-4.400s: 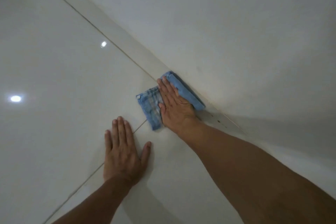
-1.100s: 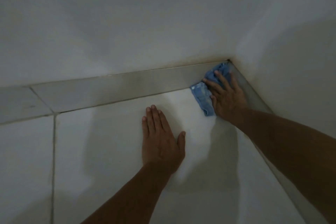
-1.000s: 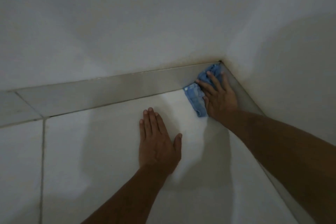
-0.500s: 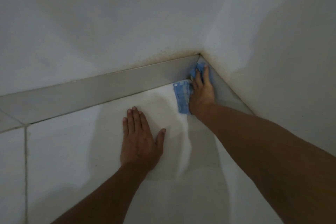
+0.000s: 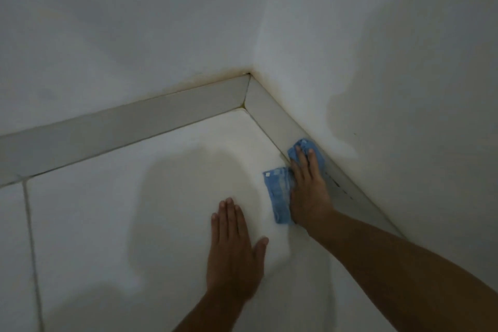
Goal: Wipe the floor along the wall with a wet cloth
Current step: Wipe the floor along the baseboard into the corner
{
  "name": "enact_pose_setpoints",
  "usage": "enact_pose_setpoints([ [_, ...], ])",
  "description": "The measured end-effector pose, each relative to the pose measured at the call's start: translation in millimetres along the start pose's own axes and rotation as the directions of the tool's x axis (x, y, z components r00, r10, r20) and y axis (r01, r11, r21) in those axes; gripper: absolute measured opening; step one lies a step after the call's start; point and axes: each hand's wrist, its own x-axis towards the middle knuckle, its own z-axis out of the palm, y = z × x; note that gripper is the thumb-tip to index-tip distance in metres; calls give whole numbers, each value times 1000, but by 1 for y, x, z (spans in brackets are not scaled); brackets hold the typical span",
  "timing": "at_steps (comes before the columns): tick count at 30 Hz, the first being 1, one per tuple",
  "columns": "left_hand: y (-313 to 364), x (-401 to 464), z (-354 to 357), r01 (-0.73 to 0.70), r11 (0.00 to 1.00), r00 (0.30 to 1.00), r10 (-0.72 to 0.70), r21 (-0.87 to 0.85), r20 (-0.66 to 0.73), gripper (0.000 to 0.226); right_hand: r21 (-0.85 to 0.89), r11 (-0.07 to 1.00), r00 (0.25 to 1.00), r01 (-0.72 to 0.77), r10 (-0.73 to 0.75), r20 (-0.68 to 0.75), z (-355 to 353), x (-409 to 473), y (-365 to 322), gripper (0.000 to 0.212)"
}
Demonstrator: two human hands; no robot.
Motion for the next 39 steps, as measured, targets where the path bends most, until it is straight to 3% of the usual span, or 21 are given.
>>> enact_pose_setpoints([
  [8,-2,6,10,-21,987,994,38,162,-103,87,-88,992,996,-86,87,8,2,26,-1,99],
  [14,-1,8,11,8,986,992,14,169,-126,91,-47,975,973,-217,220,70,9,11,-8,105],
  [21,-2,4,7,10,988,995,5,154,-101,92,-17,996,996,-91,91,25,45,-70,-7,88],
  [35,-2,8,10,-7,979,996,25,205,-86,92,122,989,996,-88,91,-17,40,-65,1,81],
  [39,7,2,3,79,949,995,-58,306,-78,85,142,982,991,-126,129,-16,50,-89,-2,76],
])
